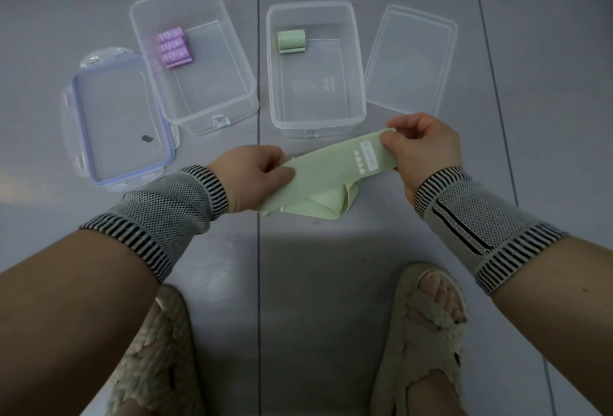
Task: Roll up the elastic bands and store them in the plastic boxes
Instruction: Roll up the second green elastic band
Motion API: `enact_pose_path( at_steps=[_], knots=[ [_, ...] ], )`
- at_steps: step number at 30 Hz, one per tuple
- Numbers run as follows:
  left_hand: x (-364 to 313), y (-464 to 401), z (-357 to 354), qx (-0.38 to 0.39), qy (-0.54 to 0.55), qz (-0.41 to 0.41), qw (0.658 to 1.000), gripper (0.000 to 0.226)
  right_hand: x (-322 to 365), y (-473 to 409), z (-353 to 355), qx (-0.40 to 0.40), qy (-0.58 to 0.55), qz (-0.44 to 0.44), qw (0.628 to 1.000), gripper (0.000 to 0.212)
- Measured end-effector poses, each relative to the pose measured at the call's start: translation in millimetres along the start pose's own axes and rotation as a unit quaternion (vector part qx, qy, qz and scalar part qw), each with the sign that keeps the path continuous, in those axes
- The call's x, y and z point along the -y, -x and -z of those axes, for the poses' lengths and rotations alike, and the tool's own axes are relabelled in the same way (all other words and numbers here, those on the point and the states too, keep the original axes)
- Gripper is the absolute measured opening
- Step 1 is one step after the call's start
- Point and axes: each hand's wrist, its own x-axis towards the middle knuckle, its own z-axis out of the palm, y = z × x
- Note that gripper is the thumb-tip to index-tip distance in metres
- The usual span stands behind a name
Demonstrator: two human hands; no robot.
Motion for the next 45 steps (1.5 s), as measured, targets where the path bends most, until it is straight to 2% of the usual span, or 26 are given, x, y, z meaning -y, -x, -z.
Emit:
enact_pose_path(
  at_steps=[3, 7, 9, 11, 12, 13, 15, 18, 20, 24, 28, 32, 36, 41, 45],
  knots=[
    [6.2, 2.0, -1.9, 0.019, -0.098, 0.013, 0.995, 0.029, -11.4, -7.3, 7.3, -0.067, 0.050, 0.010, 0.996, 0.019],
    [9.1, 0.1, -12.8, 0.005, -0.113, 0.016, 0.994, 0.027, -29.3, -7.8, 6.5, -0.045, 0.138, 0.003, 0.989, 0.010],
    [8.7, -2.7, -19.9, -0.001, -0.121, 0.013, 0.993, 0.026, -32.6, -7.5, 4.0, -0.033, 0.252, 0.017, 0.967, 0.014],
    [8.4, -4.8, -26.0, -0.002, -0.145, 0.006, 0.989, 0.024, -30.9, -1.4, -3.4, 0.000, 0.369, 0.103, 0.924, 0.024],
    [7.7, -5.6, -28.7, -0.004, -0.164, 0.003, 0.986, 0.023, -29.8, 3.8, -10.8, 0.025, 0.381, 0.167, 0.909, 0.027],
    [6.4, -5.9, -31.1, -0.006, -0.185, 0.002, 0.983, 0.024, -28.0, 10.7, -20.3, 0.062, 0.367, 0.216, 0.902, 0.028],
    [4.4, -6.2, -34.4, -0.015, -0.221, 0.003, 0.975, 0.026, -24.0, 25.1, -41.8, 0.156, 0.332, 0.247, 0.897, 0.034],
    [6.7, -5.2, -36.4, -0.041, -0.225, 0.003, 0.973, 0.031, -23.8, 38.1, -67.4, 0.269, 0.334, 0.222, 0.876, 0.041],
    [12.8, -3.7, -36.6, -0.077, -0.203, 0.004, 0.976, 0.032, -24.4, 39.9, -76.1, 0.294, 0.342, 0.195, 0.871, 0.039],
    [33.2, 2.4, -39.0, -0.136, -0.119, 0.036, 0.983, 0.032, -27.9, 36.4, -85.0, 0.284, 0.354, 0.161, 0.877, 0.028],
    [52.7, 6.2, -40.8, -0.168, -0.017, 0.080, 0.982, 0.046, -33.4, 32.4, -87.1, 0.264, 0.352, 0.138, 0.888, 0.022],
    [57.7, 6.0, -44.7, -0.217, 0.025, 0.095, 0.971, 0.051, -37.3, 33.0, -90.3, 0.250, 0.351, 0.145, 0.891, 0.021],
    [54.5, 1.3, -54.9, -0.227, 0.077, 0.102, 0.966, 0.054, -39.4, 36.7, -95.1, 0.249, 0.349, 0.170, 0.887, 0.020],
    [51.1, -3.4, -58.2, -0.252, 0.061, 0.072, 0.963, 0.055, -39.4, 37.2, -95.7, 0.254, 0.357, 0.204, 0.875, 0.020],
    [51.6, -6.3, -54.2, -0.243, 0.018, 0.062, 0.968, 0.036, -39.9, 36.1, -94.1, 0.251, 0.361, 0.226, 0.869, 0.019]
  ],
)
